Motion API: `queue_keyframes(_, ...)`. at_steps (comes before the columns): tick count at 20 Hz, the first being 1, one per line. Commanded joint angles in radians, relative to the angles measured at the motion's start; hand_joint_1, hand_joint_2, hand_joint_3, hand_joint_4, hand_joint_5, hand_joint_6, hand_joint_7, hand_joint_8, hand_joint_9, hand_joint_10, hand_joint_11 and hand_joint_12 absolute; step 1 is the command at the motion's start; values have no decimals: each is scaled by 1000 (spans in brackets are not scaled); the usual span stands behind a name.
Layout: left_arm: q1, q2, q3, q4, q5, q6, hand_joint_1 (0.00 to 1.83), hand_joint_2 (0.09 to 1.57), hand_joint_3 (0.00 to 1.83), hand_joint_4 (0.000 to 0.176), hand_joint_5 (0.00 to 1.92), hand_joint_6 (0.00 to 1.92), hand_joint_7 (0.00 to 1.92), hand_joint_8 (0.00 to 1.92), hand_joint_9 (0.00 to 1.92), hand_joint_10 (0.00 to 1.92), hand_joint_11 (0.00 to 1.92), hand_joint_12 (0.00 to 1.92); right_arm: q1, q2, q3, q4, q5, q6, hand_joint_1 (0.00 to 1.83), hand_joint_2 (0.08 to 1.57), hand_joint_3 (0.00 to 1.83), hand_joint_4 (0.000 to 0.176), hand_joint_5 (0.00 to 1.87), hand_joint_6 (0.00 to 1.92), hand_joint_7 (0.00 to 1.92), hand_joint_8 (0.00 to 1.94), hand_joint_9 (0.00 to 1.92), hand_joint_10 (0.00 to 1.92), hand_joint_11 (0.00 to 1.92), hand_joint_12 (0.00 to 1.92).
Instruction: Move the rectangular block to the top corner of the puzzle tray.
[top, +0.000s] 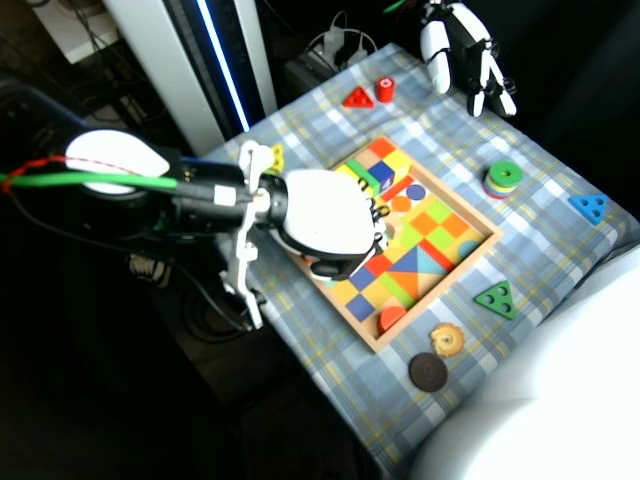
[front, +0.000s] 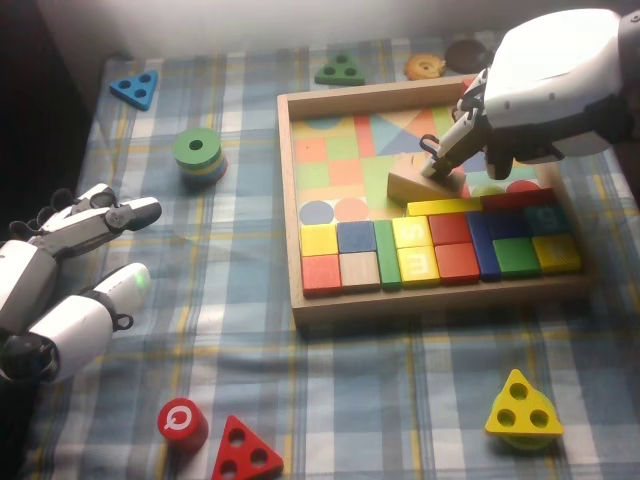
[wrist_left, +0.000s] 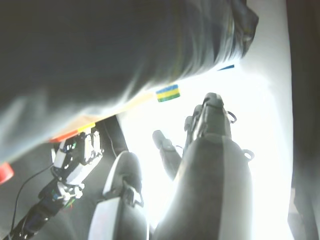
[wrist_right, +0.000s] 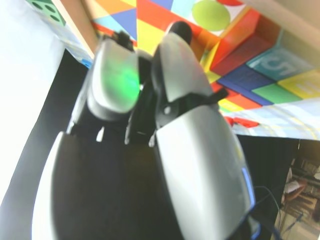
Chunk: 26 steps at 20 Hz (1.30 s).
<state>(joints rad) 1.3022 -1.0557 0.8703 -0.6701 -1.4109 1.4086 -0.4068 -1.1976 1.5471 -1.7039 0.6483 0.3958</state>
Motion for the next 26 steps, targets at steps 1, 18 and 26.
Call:
queue_keyframes(1,-9,6,3,35,-114,-6,761,1359,2,73,583,1,136,0,73,2,0,0,7,-2,-5,35,9,1,1617,1157,6,0,582,16,1516,1941,1634,1921,1668,1921)
queue_keyframes(18,-9,6,-1,35,-111,-6,692,1368,3,101,561,0,127,0,68,1,0,0,16,-1,19,-1,-82,-48,1598,1173,7,0,521,2,1368,1941,1530,1921,1542,1921)
queue_keyframes(26,-9,6,-3,35,-112,-7,726,1360,0,104,567,5,130,5,76,6,0,0,47,-1,13,17,-108,-64,1521,1206,10,69,509,6,1226,1941,1406,1921,1461,1921)
